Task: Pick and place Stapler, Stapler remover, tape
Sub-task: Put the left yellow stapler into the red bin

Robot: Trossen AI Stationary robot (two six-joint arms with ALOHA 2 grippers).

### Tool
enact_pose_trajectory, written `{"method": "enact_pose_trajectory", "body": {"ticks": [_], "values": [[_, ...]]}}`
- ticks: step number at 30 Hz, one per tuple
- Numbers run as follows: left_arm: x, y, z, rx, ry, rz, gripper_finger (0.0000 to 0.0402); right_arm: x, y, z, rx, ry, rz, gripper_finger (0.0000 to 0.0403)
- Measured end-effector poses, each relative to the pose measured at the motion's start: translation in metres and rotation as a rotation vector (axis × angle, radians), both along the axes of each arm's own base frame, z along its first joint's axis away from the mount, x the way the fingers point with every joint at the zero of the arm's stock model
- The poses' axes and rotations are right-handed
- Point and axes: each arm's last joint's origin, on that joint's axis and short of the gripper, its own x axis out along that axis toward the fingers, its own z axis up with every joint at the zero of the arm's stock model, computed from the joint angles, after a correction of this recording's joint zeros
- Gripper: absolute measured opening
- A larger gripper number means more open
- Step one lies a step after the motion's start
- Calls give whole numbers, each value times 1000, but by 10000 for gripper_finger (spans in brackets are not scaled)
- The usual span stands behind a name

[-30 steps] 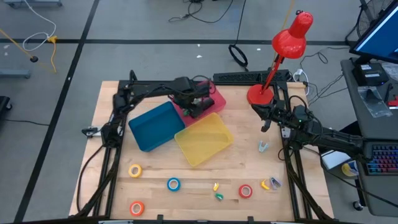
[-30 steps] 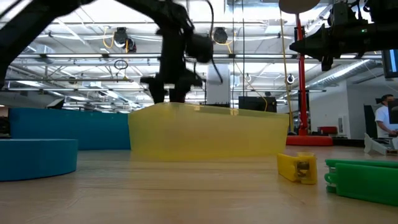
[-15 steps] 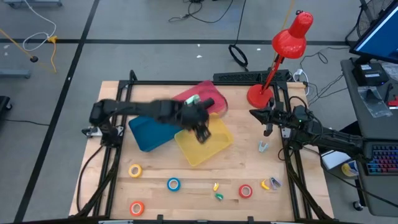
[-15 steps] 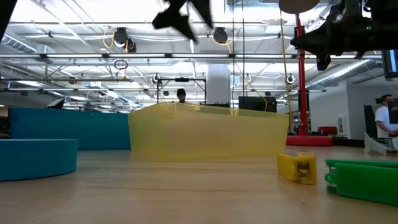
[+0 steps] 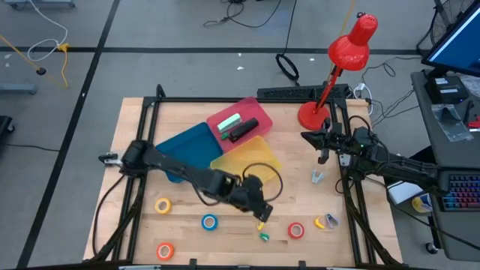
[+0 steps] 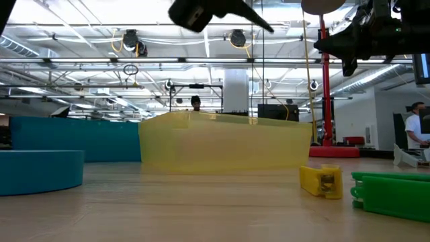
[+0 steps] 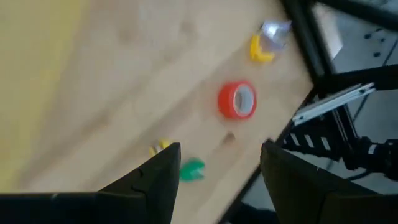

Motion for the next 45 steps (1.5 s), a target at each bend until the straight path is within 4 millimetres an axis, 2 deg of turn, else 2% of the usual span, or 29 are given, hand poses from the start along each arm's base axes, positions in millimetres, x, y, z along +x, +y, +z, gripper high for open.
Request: {"method": "enact_pose_trajectory", "body": {"ticks": [8, 17, 20, 29, 45], "values": [[10, -34, -42, -204, 87, 144, 220, 0, 0, 0, -2, 3, 0, 0], [21, -55, -80, -269, 102, 198, 220, 0, 0, -4, 10, 36, 0, 0], [21, -54, -89, -257, 130, 203, 219, 0, 0, -4, 4, 41, 0, 0], [21, -43, -92, -208, 176, 218, 219, 1, 0, -4, -16, 51, -2, 0], [29, -37, -128, -239, 266, 217, 220, 1, 0, -6, -10, 67, -1, 0]]}}
